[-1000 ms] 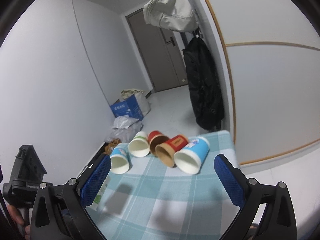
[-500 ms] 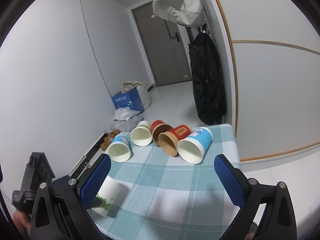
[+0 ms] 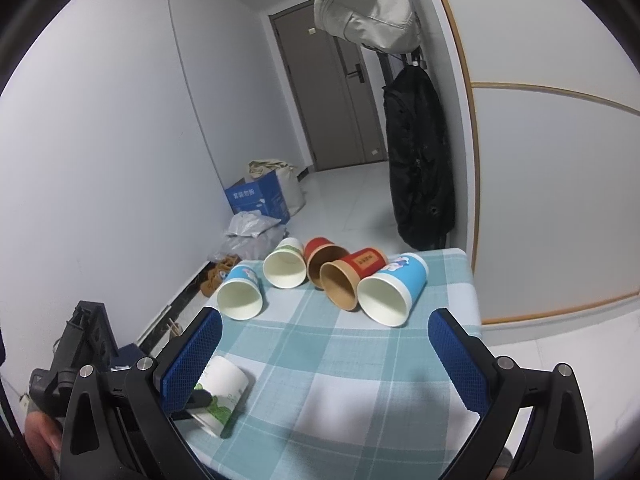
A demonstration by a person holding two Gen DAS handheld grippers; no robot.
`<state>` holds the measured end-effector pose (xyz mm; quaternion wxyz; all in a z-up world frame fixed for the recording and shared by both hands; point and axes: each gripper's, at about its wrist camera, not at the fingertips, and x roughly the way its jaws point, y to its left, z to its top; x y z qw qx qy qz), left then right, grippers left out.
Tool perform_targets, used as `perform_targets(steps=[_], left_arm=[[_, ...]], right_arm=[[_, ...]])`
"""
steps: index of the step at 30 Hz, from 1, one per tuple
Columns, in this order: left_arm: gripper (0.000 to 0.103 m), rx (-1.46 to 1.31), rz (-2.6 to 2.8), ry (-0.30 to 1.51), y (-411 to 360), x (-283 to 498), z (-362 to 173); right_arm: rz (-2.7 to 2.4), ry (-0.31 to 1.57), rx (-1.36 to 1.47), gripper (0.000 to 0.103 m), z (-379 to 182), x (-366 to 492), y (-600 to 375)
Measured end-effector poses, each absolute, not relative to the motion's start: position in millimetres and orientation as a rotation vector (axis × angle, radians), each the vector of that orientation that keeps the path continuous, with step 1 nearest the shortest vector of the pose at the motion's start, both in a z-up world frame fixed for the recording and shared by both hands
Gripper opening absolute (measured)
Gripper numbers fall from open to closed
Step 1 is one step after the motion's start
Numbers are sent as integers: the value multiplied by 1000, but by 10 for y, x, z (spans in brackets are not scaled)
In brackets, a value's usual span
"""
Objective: Flip cup upright
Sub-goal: 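Lift the green-leaf cup with the left gripper and tilt it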
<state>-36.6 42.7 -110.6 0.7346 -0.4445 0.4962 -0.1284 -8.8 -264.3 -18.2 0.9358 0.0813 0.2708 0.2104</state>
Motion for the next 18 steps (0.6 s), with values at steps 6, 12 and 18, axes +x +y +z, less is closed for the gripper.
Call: perform_targets(steps=[6, 12, 18], left_arm=[[38, -978, -285, 1107, 436, -381, -1114], [49, -976, -285, 1110, 431, -404, -1104], [49, -961, -281, 1125, 426, -418, -1097]], right_arm=[[430, 554, 165, 103, -180, -87, -2643], [431, 554, 165, 103, -175, -86, -2642], [431, 549, 171, 103, -169, -75, -2647]])
